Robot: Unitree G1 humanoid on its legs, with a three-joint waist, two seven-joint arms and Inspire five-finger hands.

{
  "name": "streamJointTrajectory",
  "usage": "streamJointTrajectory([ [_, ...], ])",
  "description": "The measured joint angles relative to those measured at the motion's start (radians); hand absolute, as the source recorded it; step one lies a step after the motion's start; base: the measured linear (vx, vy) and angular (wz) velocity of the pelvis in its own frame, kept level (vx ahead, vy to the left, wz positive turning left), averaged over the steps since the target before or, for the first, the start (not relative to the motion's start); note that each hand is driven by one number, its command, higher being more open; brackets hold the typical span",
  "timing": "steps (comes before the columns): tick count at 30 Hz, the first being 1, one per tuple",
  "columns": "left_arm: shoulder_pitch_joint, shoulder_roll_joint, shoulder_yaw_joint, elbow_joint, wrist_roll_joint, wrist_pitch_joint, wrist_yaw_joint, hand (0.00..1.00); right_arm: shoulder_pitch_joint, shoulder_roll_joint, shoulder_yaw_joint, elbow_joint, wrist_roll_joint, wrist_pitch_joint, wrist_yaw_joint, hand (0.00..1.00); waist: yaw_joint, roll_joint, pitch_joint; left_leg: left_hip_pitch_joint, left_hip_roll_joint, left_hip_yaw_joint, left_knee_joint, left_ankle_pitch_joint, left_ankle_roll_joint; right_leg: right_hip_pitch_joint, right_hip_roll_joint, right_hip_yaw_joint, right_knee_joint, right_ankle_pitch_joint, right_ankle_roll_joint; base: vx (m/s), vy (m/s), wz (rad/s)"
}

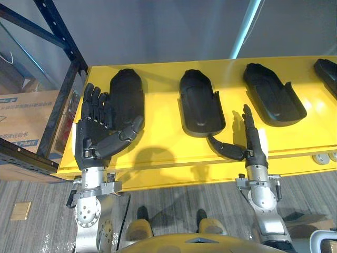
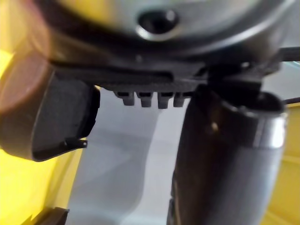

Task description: Walk over and take three plastic housings, then place them on the shelf

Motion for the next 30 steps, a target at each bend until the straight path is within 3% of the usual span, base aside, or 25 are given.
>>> streamJointTrajectory([
  [30,0.003,0.0,-0.019,0.004,0.003,0.0,-0.013,1.0,-0.07,0.0,0.007,0.081,-0.001,0.019,-0.06,1.0,0.02,0.004,0.022,-0.003,0.002,-0.026,0.051,-0.013,0.002,0.027,0.0,-0.024,0.006,-0.001,-0.002,-0.01,0.0,0.02],
])
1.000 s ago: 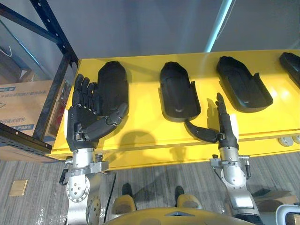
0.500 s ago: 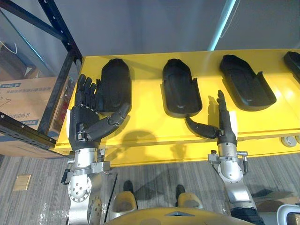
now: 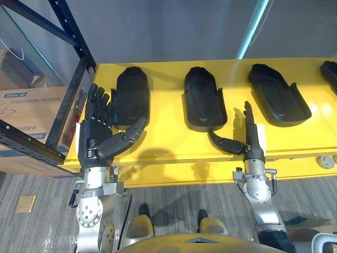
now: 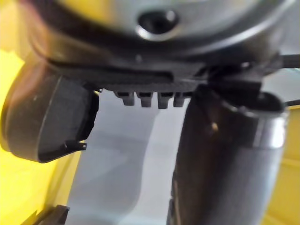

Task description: Walk over and take three plastic housings, then place them on the shelf

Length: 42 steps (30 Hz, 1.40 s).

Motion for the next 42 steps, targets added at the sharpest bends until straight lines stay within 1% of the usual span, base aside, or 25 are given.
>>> streamJointTrajectory([
  [9,0.0,0.0,0.001,0.009,-0.001,0.0,-0.007,1.0,-0.003,0.0,0.002,0.007,-0.001,-0.001,-0.013,1.0,0.002,0.0,0.001,0.002,0.0,0.0,0.0,0.0,0.0,0.002,0.0,0.0,-0.003,-0.001,-0.001,0.0,0.0,0.0],
  [11,0.0,0.0,0.001,0.009,0.0,0.0,-0.009,1.0,0.008,0.003,0.002,-0.008,-0.001,-0.002,-0.013,1.0,0.001,0.0,0.001,0.003,0.0,0.001,-0.002,0.0,0.0,0.002,0.0,0.0,-0.004,-0.001,-0.001,0.0,0.0,0.0],
  [14,0.003,-0.001,0.004,0.009,0.002,-0.001,-0.004,1.0,0.065,0.015,0.002,-0.073,-0.001,-0.008,-0.012,1.0,0.001,0.0,0.0,0.004,0.0,0.001,-0.005,-0.002,-0.001,0.005,0.0,-0.001,-0.011,0.0,-0.001,0.0,0.0,0.0],
  [16,0.005,-0.001,0.011,0.009,0.051,-0.002,0.02,1.0,0.117,0.024,0.0,-0.129,-0.001,-0.036,-0.013,1.0,0.0,0.0,0.0,0.009,0.0,0.004,-0.008,-0.005,-0.001,0.011,0.0,0.0,-0.019,0.0,0.0,0.02,-0.001,-0.01],
  [18,0.005,-0.001,0.025,0.008,0.112,-0.004,0.056,1.0,0.161,0.03,-0.001,-0.187,-0.002,-0.082,-0.019,1.0,-0.003,0.0,-0.001,0.014,-0.001,0.008,-0.02,-0.003,-0.002,0.011,0.0,0.001,-0.021,0.0,0.0,0.04,-0.005,-0.03],
  [19,0.005,-0.001,0.029,0.008,0.163,-0.004,0.095,1.0,0.178,0.038,-0.002,-0.217,-0.003,-0.102,-0.038,1.0,-0.005,0.0,-0.001,0.018,-0.001,0.01,-0.024,-0.003,-0.002,0.012,0.0,0.002,-0.021,0.0,0.0,0.03,-0.005,-0.04],
  [20,0.005,-0.002,0.033,0.009,0.187,-0.004,0.111,1.0,0.185,0.045,-0.005,-0.229,-0.003,-0.113,-0.049,1.0,-0.005,0.0,-0.001,0.022,-0.001,0.011,-0.027,-0.003,-0.002,0.013,0.0,0.003,-0.021,0.0,0.0,0.03,-0.005,-0.05],
  [22,0.005,-0.002,0.049,0.008,0.282,-0.003,0.168,1.0,0.194,0.062,-0.026,-0.252,-0.003,-0.143,-0.103,1.0,-0.005,-0.002,-0.007,0.029,-0.002,0.013,-0.038,-0.001,-0.003,0.016,0.0,0.004,-0.022,0.0,0.0,0.0,0.0,0.0],
  [24,0.007,-0.001,0.066,0.008,0.328,-0.003,0.192,1.0,0.195,0.063,-0.045,-0.253,0.0,-0.155,-0.133,1.0,-0.004,-0.004,-0.009,0.03,-0.002,0.013,-0.04,-0.001,-0.003,0.022,0.0,0.003,-0.022,0.0,0.0,0.0,0.0,0.0],
  [27,0.027,-0.002,0.089,0.008,0.397,0.003,0.235,1.0,0.207,0.073,-0.067,-0.259,0.001,-0.162,-0.152,1.0,-0.004,-0.004,-0.014,0.044,-0.003,0.014,-0.052,0.002,-0.003,0.03,-0.001,0.003,-0.022,0.0,0.0,0.0,0.0,0.0],
  [28,0.043,-0.002,0.096,0.008,0.446,0.007,0.259,1.0,0.226,0.085,-0.071,-0.274,0.001,-0.165,-0.161,1.0,-0.003,-0.001,-0.026,0.045,-0.004,0.014,-0.066,0.01,-0.004,0.028,-0.001,0.001,-0.024,-0.001,-0.001,-0.01,-0.013,0.06],
  [29,0.05,-0.001,0.105,0.008,0.5,0.016,0.281,1.0,0.24,0.092,-0.074,-0.283,0.0,-0.183,-0.169,1.0,-0.003,0.001,-0.032,0.046,-0.005,0.011,-0.076,0.017,-0.003,0.027,-0.001,-0.004,-0.025,-0.001,-0.001,-0.01,-0.013,0.08],
  [32,0.065,-0.001,0.12,0.008,0.558,0.026,0.318,1.0,0.242,0.09,-0.078,-0.286,0.0,-0.221,-0.172,1.0,-0.004,0.01,-0.042,0.046,-0.007,0.007,-0.105,0.033,0.001,0.019,0.0,-0.011,-0.031,-0.001,0.0,-0.04,-0.013,0.09],
  [34,0.072,-0.001,0.123,0.008,0.591,0.03,0.336,1.0,0.244,0.089,-0.076,-0.286,0.0,-0.25,-0.179,1.0,-0.003,0.024,-0.053,0.045,-0.011,-0.006,-0.142,0.056,-0.002,0.011,-0.001,-0.028,-0.037,-0.002,-0.002,-0.04,-0.014,0.22],
  [37,0.073,-0.001,0.123,0.009,0.59,0.029,0.335,1.0,0.243,0.078,-0.067,-0.286,0.0,-0.255,-0.172,1.0,0.001,0.039,-0.062,0.043,-0.014,-0.026,-0.178,0.084,-0.001,0.007,0.0,-0.05,-0.039,-0.005,-0.006,-0.02,-0.011,0.23],
  [38,0.073,-0.001,0.124,0.009,0.589,0.028,0.333,1.0,0.242,0.073,-0.062,-0.286,-0.001,-0.255,-0.17,1.0,0.001,0.041,-0.063,0.041,-0.015,-0.03,-0.181,0.085,-0.002,0.007,-0.001,-0.054,-0.04,-0.005,-0.006,0.0,-0.003,0.17],
  [39,0.074,-0.001,0.127,0.009,0.581,0.022,0.32,1.0,0.239,0.056,-0.046,-0.286,-0.002,-0.255,-0.168,1.0,0.002,0.043,-0.064,0.037,-0.016,-0.034,-0.184,0.093,-0.001,0.004,-0.001,-0.058,-0.04,-0.005,-0.006,0.0,0.0,0.14],
  [41,0.072,0.002,0.133,0.008,0.545,0.011,0.26,1.0,0.229,0.037,-0.031,-0.286,-0.013,-0.255,-0.166,1.0,0.003,0.045,-0.066,0.026,-0.017,-0.042,-0.192,0.101,-0.004,-0.007,0.0,-0.063,-0.04,-0.004,-0.005,0.0,0.0,0.12],
  [42,0.072,0.002,0.136,0.009,0.541,0.009,0.229,1.0,0.223,0.032,-0.03,-0.286,-0.028,-0.255,-0.165,1.0,0.003,0.046,-0.065,0.024,-0.018,-0.043,-0.2,0.11,0.001,-0.011,0.0,-0.063,-0.039,-0.002,-0.002,0.01,0.0,0.07],
])
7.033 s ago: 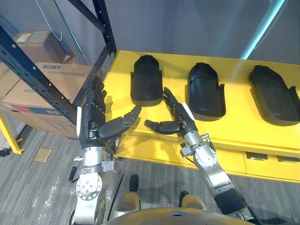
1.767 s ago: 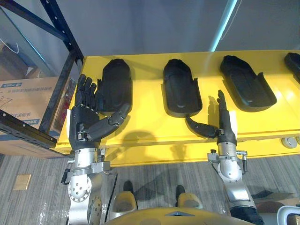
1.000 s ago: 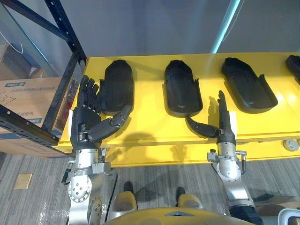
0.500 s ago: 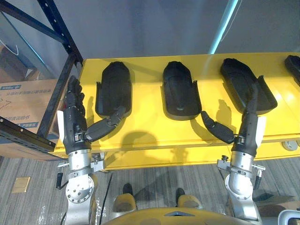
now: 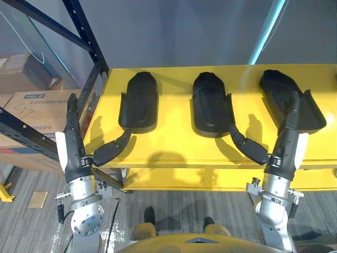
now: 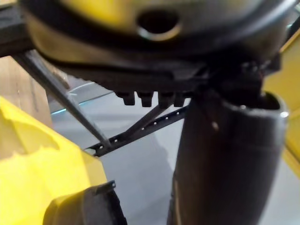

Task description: Walk over and take three plastic housings, then place them on the shelf

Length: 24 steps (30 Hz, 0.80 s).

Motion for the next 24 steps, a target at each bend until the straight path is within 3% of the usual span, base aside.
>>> streamJointTrajectory([
  [4,-0.009,0.048,0.001,0.04,-0.009,0.0,-0.116,1.0,-0.035,-0.038,0.012,0.0,-0.012,0.001,0.014,1.0,-0.003,0.001,0.001,-0.002,-0.002,0.001,-0.003,0.002,0.0,-0.009,-0.001,0.007,0.002,0.004,0.005,0.01,-0.001,-0.03],
  [12,-0.045,0.078,0.0,0.108,-0.032,0.046,-0.146,1.0,-0.053,-0.079,-0.002,0.0,-0.012,0.011,0.027,1.0,-0.008,0.01,0.007,-0.004,-0.001,0.028,-0.002,-0.003,0.001,-0.032,-0.001,0.039,0.008,0.005,0.006,0.0,0.001,-0.11],
  [15,-0.049,0.084,0.0,0.125,0.024,0.076,-0.105,1.0,-0.053,-0.079,-0.02,0.0,-0.011,0.011,0.036,1.0,-0.017,0.01,0.013,0.002,-0.001,0.044,-0.002,-0.007,0.001,-0.038,-0.001,0.054,0.013,0.005,0.006,0.0,0.006,-0.15],
  [19,-0.069,0.103,0.001,0.164,0.122,0.085,0.021,1.0,-0.048,-0.079,-0.04,-0.004,-0.012,0.01,0.045,1.0,-0.033,0.014,0.033,0.004,0.0,0.056,0.007,-0.015,0.0,-0.048,-0.001,0.072,0.021,0.005,0.006,-0.02,0.01,-0.12],
  [24,-0.112,0.103,0.005,0.175,0.132,0.086,0.108,1.0,-0.035,-0.079,-0.052,-0.004,-0.013,0.01,0.045,1.0,-0.034,0.016,0.052,0.006,0.001,0.07,0.023,-0.028,0.001,-0.048,-0.001,0.086,0.024,0.005,0.007,-0.01,0.009,-0.08],
])
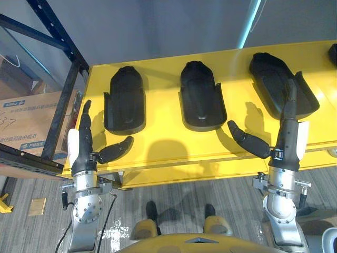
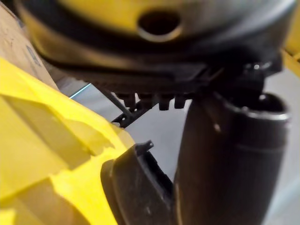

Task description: Walk over and take three plastic housings, then place them on the shelf

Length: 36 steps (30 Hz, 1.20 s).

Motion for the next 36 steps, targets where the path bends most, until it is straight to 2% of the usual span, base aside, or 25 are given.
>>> streamJointTrajectory([
  [11,-0.031,0.003,0.0,0.019,0.114,0.042,0.117,1.0,0.007,0.0,-0.004,-0.001,-0.047,0.0,-0.01,1.0,-0.023,-0.016,0.016,0.011,0.004,0.023,0.045,-0.035,-0.002,0.018,-0.001,0.027,0.0,0.0,0.0,0.01,0.006,-0.07],
  [27,-0.059,0.013,-0.003,0.074,0.113,0.076,0.118,1.0,0.026,0.001,-0.005,-0.002,-0.068,-0.003,-0.021,1.0,-0.026,-0.025,0.022,0.015,0.015,0.04,0.115,-0.084,-0.005,0.038,0.002,0.045,-0.003,-0.001,-0.001,0.0,0.004,-0.05],
  [31,-0.058,0.013,-0.003,0.064,0.065,0.043,0.097,1.0,0.036,0.019,-0.006,-0.002,-0.069,-0.004,-0.022,1.0,-0.026,-0.034,0.023,0.019,0.015,0.041,0.123,-0.089,-0.004,0.044,0.002,0.049,-0.003,-0.001,-0.001,0.0,0.005,-0.02],
  [36,-0.015,0.007,0.004,-0.058,-0.092,-0.036,-0.01,1.0,0.049,0.027,-0.006,-0.039,-0.069,-0.004,-0.027,1.0,-0.024,-0.034,0.024,0.034,0.015,0.039,0.123,-0.093,-0.003,0.064,0.001,0.045,-0.008,-0.001,-0.001,0.0,-0.001,0.01],
])
